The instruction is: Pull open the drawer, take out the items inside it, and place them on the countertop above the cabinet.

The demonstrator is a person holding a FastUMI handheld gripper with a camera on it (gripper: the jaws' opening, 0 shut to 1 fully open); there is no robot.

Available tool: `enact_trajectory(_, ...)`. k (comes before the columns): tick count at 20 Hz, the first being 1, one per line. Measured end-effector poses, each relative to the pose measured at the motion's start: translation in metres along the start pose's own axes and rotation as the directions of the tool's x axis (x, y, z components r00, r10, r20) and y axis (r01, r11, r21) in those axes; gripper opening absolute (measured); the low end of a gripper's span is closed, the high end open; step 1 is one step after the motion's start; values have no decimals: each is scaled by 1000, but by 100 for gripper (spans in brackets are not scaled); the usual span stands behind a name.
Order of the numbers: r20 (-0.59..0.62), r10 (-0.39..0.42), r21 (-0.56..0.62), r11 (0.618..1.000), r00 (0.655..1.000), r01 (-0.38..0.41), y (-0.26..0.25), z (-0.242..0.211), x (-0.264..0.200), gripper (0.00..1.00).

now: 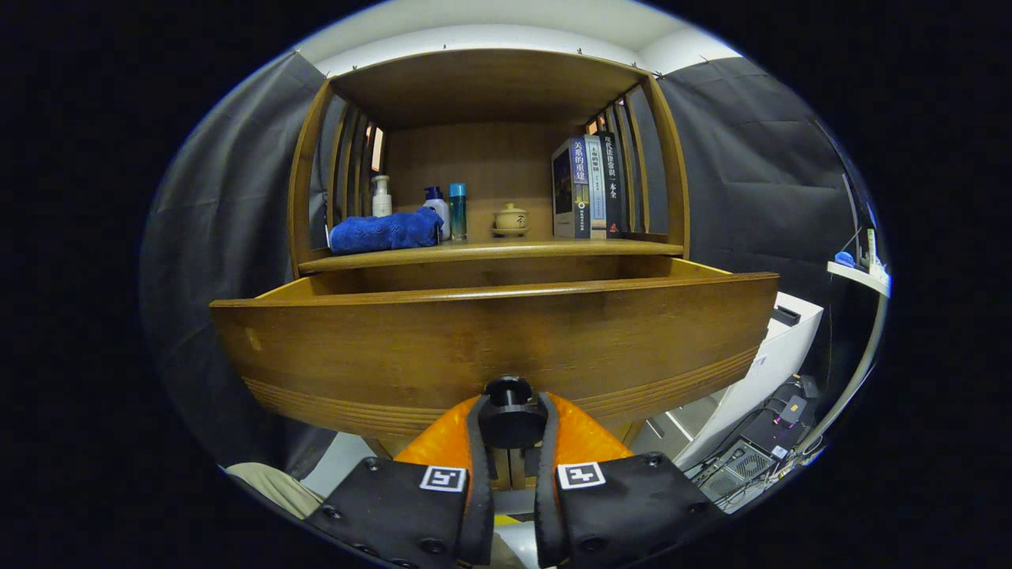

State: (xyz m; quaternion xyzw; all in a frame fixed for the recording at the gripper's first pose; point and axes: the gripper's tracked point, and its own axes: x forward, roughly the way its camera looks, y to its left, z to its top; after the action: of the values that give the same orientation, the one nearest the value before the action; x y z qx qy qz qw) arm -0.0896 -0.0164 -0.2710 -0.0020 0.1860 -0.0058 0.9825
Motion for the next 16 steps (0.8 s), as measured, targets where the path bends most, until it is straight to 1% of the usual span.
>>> enact_trajectory(13,6,-14,-20,1000,1000,14,-1,-21,-55,29)
enact_trajectory(16,-9,-12,15,1000,1000,13,0,-21,-55,29)
